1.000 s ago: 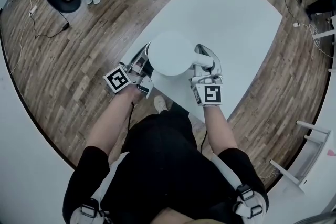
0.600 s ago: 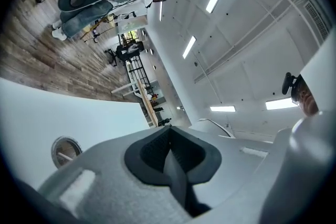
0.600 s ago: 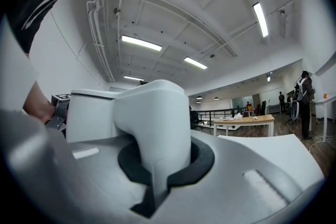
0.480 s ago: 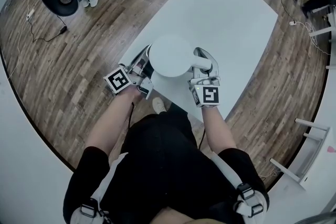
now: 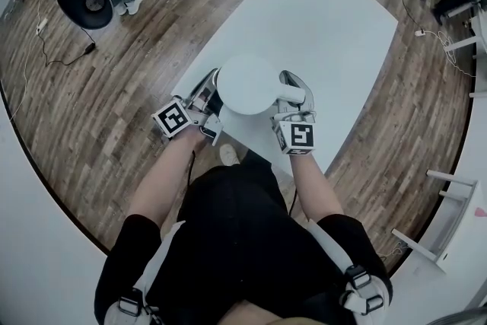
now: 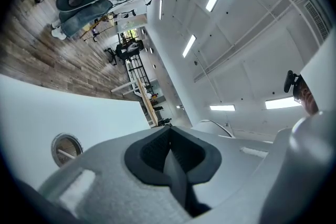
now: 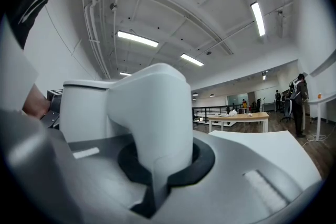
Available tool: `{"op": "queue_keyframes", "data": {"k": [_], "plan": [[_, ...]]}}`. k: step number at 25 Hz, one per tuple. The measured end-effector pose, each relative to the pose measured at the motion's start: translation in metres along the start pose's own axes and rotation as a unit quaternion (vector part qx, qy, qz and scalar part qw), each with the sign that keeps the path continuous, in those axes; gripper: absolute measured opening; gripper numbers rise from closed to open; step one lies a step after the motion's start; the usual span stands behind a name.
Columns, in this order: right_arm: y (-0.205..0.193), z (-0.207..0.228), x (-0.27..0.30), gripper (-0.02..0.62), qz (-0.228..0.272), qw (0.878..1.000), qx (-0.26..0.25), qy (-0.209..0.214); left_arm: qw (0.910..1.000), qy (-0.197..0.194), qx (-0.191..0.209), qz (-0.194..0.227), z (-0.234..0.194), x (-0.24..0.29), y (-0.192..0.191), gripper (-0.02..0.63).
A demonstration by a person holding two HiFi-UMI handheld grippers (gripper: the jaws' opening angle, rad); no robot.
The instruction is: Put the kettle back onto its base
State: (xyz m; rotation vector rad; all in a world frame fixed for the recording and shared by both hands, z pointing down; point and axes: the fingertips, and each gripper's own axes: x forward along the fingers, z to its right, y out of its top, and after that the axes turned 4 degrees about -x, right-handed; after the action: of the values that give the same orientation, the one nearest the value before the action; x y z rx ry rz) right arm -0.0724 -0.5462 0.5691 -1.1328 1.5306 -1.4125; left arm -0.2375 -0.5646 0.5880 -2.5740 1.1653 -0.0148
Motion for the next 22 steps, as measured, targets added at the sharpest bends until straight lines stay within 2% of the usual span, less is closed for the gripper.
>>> {"op": "queue_keyframes", "data": {"k": [4,7,10,18,22], "plan": [[-0.003,-0.003,-0.003,0.003,-0.017,1.0,-0.012,0.005,0.9998,0.01,-0.014,0.004,-0.006,-0.008,-0.001,-0.008],[-0.01,0.005,-0.013,0.104,-0.032,0.999,-0.002,-0.006,0.9994,0.011,-0.027,0.017,-0.009,-0.018,-0.001,-0.008],[-0.015,0.008,-0.023,0.14,-0.043,0.999,0.004,-0.011,0.9991,0.011,-0.027,0.029,-0.009,-0.027,0.003,-0.008],[-0.019,0.004,-0.05,0.145,-0.047,0.999,0.001,0.006,0.997,0.012,-0.032,0.07,0.0,-0.048,-0.004,-0.008],[-0.005,0.004,-0.07,0.149,-0.04,0.999,-0.008,0.027,0.9954,0.043,0.0,0.086,0.003,-0.064,-0.012,-0.008]]}}
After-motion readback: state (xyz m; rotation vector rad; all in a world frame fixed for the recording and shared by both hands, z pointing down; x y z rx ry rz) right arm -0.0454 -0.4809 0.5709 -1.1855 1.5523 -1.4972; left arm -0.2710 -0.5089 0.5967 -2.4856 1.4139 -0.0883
